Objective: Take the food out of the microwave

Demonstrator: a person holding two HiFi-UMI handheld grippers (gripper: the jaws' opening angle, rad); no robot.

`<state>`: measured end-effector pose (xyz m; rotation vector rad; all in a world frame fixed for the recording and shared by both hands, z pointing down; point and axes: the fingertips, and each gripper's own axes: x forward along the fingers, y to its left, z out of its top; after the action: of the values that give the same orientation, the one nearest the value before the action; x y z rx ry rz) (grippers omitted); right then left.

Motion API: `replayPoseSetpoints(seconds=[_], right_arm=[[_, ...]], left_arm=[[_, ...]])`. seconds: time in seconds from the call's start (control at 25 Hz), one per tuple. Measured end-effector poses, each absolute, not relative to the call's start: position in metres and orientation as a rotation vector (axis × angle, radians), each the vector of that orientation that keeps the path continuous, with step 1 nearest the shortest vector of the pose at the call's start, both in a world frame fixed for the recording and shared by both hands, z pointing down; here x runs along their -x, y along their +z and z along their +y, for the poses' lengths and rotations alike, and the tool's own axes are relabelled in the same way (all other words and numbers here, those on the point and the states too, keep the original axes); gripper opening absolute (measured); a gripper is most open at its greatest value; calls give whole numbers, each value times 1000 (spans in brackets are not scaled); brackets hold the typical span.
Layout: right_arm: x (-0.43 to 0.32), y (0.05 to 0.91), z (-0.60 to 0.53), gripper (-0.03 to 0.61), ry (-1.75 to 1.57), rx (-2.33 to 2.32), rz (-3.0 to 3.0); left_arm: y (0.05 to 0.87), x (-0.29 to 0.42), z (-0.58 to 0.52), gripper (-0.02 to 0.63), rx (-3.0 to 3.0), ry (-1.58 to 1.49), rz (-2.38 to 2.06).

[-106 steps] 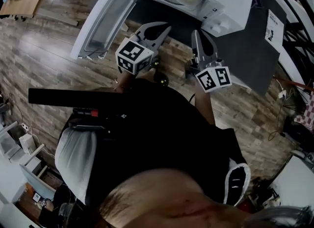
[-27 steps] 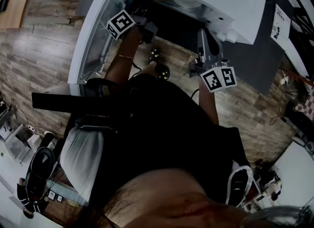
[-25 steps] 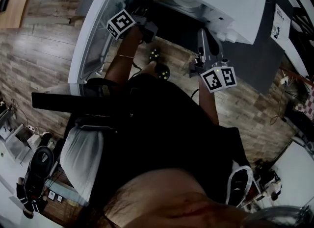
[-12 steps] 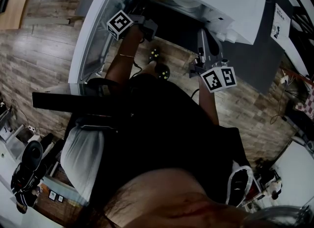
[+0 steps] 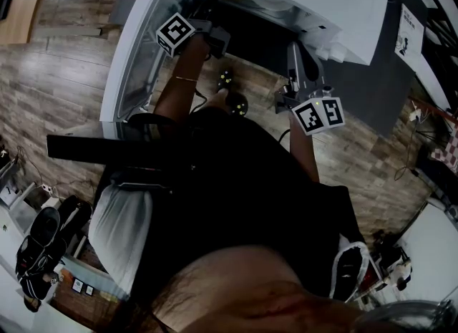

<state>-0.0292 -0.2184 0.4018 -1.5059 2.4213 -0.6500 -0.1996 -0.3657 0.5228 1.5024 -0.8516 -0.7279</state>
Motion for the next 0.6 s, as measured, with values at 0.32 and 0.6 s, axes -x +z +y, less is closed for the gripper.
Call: replayPoseSetpoints(seconds=[0.32,0.6], right_arm=[[28,403,-217,0,-656,1516,2416],[27,403,-216,0,-653,1520,2412]], left_arm=[[526,202,-362,31,-1493,-697,-883],[526,200,-352,14,-1478,-701,-881]])
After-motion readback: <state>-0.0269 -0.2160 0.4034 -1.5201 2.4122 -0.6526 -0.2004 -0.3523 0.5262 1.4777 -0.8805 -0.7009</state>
